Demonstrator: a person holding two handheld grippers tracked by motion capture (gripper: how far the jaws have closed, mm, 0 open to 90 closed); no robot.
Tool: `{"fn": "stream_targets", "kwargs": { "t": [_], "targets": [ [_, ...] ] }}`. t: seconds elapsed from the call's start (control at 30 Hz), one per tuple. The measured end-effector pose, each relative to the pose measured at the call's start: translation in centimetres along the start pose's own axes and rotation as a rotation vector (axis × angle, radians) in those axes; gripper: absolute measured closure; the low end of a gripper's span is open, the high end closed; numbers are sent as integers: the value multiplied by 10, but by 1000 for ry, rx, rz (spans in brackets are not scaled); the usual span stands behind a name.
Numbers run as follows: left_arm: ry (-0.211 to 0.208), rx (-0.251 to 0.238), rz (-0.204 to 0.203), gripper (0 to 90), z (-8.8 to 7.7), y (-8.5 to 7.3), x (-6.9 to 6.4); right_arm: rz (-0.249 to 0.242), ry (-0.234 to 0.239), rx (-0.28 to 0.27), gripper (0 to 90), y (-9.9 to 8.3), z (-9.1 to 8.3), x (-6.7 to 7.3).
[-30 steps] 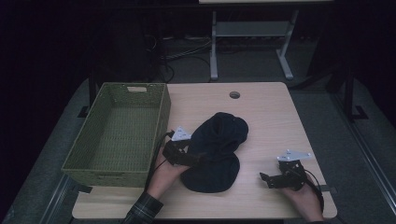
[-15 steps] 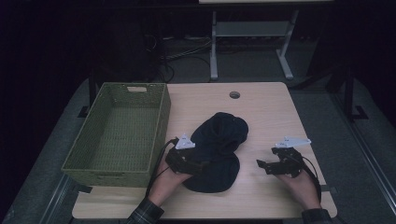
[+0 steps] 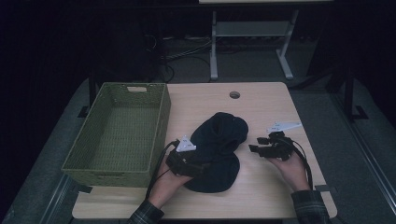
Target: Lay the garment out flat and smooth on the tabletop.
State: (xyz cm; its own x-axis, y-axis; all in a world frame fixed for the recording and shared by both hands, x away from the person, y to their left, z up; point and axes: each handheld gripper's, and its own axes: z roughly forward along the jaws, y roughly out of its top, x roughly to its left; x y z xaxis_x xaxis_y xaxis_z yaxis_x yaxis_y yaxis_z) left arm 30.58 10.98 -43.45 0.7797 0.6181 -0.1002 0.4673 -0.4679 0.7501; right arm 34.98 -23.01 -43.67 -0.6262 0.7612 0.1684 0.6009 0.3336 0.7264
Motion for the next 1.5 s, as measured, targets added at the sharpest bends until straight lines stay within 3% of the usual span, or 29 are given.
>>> {"fn": "stream_targets", "kwargs": {
  "t": [0.37, 0.5, 0.57, 0.67, 0.73, 1.13, 1.3, 1.5],
  "targets": [
    [6, -7, -3, 181, 0, 0, 0, 31, 24, -23, 535, 6, 30, -5],
    [6, -8, -1, 181, -2, 1, 0, 45, 31, -9, 673, 9, 37, -6],
    [6, -7, -3, 182, -2, 1, 0, 41, 35, -7, 806, 12, 39, -6],
    [6, -8, -4, 182, -2, 1, 1, 27, 25, -11, 859, 17, 38, -5],
    [6, -13, -6, 182, -2, 1, 0, 31, 27, -8, 862, 21, 35, -3],
    [-15, -2, 8, 233, -3, 1, -1, -58, -25, -27, 870, 62, 4, -2],
    [-28, 9, 36, 367, -3, 1, -6, -84, -61, -9, 870, 77, 2, -12],
    [-47, 93, 100, 686, -1, -4, -10, -81, -89, 7, 871, 83, 15, -26]
  ]
}}
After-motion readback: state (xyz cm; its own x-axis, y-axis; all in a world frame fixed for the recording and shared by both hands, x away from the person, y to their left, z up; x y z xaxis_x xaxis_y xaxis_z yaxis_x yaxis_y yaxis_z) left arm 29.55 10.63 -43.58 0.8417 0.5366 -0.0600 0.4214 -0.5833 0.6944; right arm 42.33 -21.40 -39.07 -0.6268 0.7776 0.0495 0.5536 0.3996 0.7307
